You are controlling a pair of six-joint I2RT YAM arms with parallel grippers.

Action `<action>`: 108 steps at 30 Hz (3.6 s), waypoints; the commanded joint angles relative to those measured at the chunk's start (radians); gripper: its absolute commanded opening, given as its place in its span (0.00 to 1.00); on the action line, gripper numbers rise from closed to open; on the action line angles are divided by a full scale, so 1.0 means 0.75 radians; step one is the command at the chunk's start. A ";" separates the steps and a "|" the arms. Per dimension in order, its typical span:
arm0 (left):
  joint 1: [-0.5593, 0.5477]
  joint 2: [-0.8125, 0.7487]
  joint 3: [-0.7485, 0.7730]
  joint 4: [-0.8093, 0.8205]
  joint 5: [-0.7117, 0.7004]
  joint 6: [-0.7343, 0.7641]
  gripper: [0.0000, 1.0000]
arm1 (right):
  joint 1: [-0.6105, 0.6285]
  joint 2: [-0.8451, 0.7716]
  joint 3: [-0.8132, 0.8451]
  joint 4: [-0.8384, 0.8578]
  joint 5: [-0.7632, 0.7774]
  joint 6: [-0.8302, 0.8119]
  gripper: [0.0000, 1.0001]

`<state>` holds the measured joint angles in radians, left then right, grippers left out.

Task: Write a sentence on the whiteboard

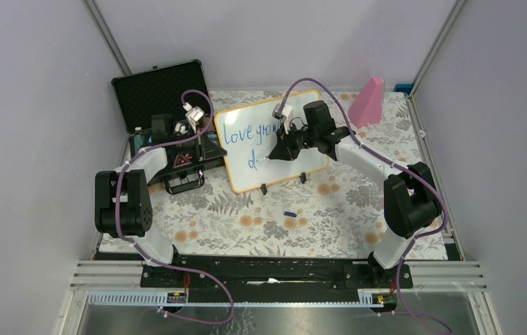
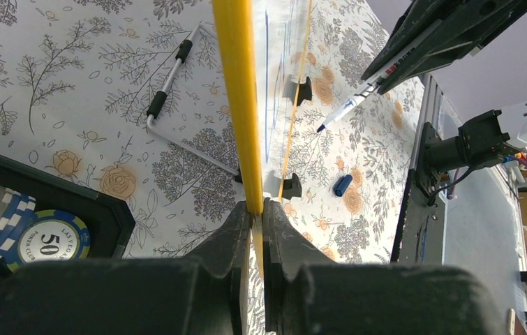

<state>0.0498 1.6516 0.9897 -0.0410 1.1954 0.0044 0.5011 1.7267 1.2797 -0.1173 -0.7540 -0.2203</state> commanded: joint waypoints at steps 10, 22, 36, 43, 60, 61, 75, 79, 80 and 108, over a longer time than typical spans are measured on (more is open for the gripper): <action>-0.006 0.002 0.088 -0.060 -0.022 0.148 0.00 | -0.030 -0.004 0.038 0.102 -0.044 0.057 0.00; -0.013 0.000 0.088 -0.061 -0.023 0.147 0.00 | -0.030 0.016 0.032 0.120 -0.022 0.062 0.00; -0.014 -0.004 0.090 -0.062 -0.027 0.144 0.00 | -0.031 -0.003 -0.022 0.074 0.057 0.000 0.00; -0.013 -0.008 0.091 -0.060 -0.026 0.142 0.00 | -0.032 -0.002 -0.023 0.100 0.130 0.018 0.00; -0.013 -0.009 0.092 -0.061 -0.031 0.143 0.00 | -0.032 0.020 -0.010 0.114 0.119 0.022 0.00; -0.014 -0.009 0.091 -0.060 -0.030 0.143 0.00 | -0.031 0.023 -0.006 0.114 0.117 0.024 0.00; -0.013 -0.005 0.090 -0.060 -0.029 0.142 0.00 | 0.004 0.061 0.021 0.113 0.115 0.025 0.00; -0.014 -0.007 0.091 -0.060 -0.029 0.143 0.00 | 0.010 0.067 0.029 0.115 0.116 0.025 0.00; -0.015 -0.006 0.091 -0.061 -0.028 0.143 0.00 | 0.012 0.068 0.030 0.113 0.116 0.025 0.00; -0.013 -0.009 0.091 -0.062 -0.032 0.143 0.00 | 0.032 0.034 -0.041 0.056 0.130 -0.052 0.00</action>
<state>0.0433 1.6539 1.0153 -0.1112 1.1851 0.0597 0.5182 1.7687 1.2583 -0.0708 -0.6758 -0.2253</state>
